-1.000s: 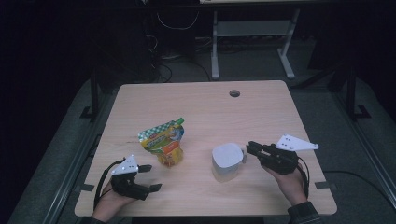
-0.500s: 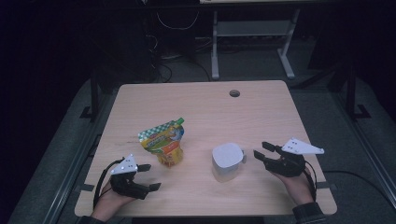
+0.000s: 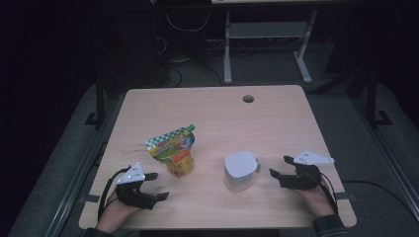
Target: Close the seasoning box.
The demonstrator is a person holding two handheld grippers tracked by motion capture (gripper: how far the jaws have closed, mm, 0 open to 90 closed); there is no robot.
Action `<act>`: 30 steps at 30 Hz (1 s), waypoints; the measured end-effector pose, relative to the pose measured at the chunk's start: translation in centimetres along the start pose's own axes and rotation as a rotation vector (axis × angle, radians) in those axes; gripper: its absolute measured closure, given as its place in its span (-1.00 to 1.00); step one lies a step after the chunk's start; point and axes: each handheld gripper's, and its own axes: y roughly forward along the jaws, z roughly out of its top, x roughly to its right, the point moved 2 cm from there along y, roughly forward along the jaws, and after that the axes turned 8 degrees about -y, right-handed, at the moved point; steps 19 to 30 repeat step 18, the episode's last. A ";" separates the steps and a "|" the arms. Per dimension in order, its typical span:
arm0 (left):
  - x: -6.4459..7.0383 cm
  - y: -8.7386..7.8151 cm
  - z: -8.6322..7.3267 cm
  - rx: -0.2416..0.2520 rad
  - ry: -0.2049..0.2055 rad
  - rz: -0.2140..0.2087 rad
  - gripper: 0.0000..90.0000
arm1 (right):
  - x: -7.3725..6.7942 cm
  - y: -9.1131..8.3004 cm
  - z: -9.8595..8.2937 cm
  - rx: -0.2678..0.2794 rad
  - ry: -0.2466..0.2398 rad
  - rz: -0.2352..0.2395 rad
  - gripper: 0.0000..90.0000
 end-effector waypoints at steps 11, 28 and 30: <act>-0.6 0.0 -0.2 -0.007 -0.005 0.033 -0.64 | 0.0 0.7 -0.5 -0.040 -0.021 -0.001 -0.61; -0.7 0.0 -0.2 -0.011 -0.014 0.039 -0.64 | 0.0 0.8 -0.5 -0.040 -0.021 -0.001 -0.62; -0.7 0.0 -0.2 -0.011 -0.014 0.039 -0.64 | 0.0 0.8 -0.5 -0.040 -0.021 -0.001 -0.62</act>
